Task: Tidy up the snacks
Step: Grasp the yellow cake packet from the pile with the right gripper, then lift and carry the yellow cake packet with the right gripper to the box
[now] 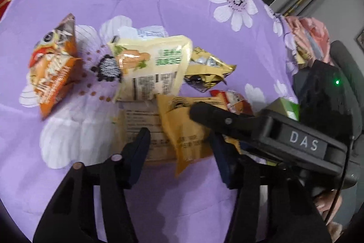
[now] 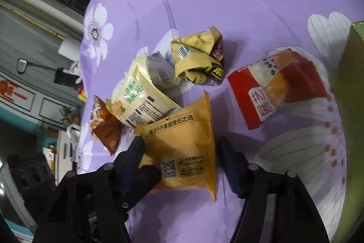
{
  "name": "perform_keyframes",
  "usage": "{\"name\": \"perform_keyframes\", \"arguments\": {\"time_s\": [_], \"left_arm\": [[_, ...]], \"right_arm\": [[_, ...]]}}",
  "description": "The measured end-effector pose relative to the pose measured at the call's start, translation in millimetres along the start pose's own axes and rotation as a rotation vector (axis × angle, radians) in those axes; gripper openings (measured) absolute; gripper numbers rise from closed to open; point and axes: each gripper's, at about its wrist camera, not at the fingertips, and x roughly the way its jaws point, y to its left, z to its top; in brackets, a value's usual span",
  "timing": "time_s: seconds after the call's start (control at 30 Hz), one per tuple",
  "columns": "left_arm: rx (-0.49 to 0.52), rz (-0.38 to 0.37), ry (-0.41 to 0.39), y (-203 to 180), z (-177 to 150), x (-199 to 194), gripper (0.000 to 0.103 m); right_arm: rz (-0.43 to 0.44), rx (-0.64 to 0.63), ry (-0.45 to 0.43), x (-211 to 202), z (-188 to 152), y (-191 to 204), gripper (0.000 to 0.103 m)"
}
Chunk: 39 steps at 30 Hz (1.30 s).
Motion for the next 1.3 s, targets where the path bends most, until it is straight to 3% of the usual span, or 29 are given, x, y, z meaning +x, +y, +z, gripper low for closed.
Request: {"name": "perform_keyframes", "arguments": {"time_s": [0.07, 0.37, 1.3], "left_arm": [[-0.003, -0.036, 0.004, -1, -2, 1, 0.041], [0.023, -0.04, -0.031, -11, -10, -20, 0.034], [0.223, 0.017, -0.233, -55, -29, -83, 0.034]], "right_arm": [[-0.006, -0.018, -0.024, -4, -3, 2, 0.056], [-0.004, -0.065, -0.078, -23, -16, 15, 0.054], [0.098, -0.183, -0.308, -86, -51, 54, 0.054]]}}
